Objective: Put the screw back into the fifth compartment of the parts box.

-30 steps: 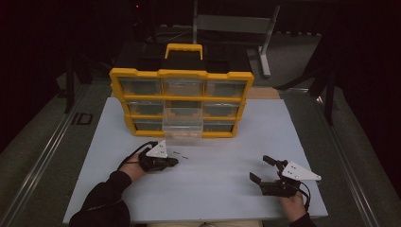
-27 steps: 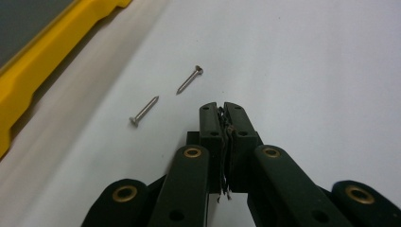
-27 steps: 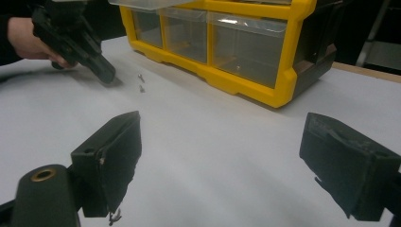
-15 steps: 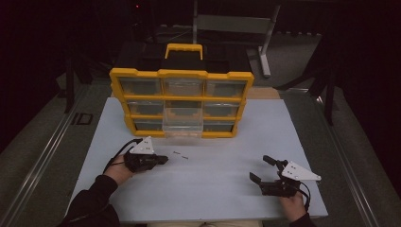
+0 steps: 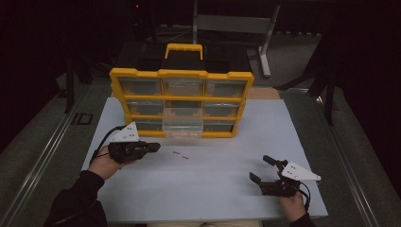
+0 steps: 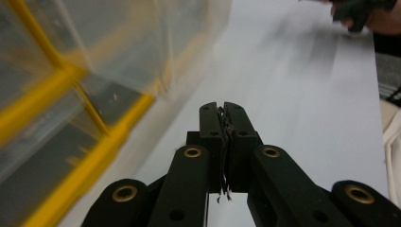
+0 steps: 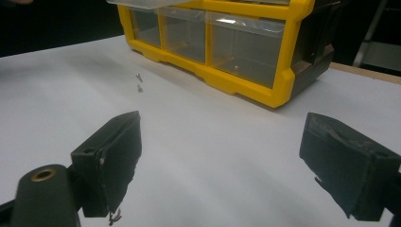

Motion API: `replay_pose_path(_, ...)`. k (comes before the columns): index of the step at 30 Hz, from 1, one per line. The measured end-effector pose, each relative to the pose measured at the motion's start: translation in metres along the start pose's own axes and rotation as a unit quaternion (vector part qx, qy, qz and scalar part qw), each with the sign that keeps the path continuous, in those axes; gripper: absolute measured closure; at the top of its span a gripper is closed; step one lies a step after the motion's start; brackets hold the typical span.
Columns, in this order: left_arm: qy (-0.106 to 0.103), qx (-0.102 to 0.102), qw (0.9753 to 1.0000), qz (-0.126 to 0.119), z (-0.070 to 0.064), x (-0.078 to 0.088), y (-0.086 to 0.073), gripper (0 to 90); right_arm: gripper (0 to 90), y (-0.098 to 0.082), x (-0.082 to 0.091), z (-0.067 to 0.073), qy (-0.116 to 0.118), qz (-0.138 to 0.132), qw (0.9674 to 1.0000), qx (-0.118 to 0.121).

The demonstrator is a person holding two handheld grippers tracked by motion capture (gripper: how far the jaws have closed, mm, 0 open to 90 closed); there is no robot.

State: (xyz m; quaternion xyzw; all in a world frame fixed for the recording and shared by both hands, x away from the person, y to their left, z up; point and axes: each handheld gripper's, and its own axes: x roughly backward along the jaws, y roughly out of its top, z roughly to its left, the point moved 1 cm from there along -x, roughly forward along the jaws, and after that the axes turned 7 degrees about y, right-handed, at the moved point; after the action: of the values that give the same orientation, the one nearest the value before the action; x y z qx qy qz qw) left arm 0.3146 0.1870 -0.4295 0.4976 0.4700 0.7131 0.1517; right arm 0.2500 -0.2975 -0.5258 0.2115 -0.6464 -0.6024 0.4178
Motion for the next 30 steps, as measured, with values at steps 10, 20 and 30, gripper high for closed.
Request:
replay_pose_path(10,0.025,0.012,0.9991,-0.031,0.012,0.022,0.044,88.4,13.6,0.000,0.000,0.000,0.001,0.003,1.0000,-0.002)
replay_pose_path(20,0.032,0.009,0.9987,-0.037,0.009,0.010,0.081,88.4,13.6,-0.001,-0.001,-0.001,0.002,0.001,1.0000,-0.001)
replay_pose_path(30,0.059,0.029,0.9971,-0.038,0.006,-0.011,0.100,88.4,13.6,0.000,0.000,-0.001,0.002,-0.001,1.0000,-0.002)
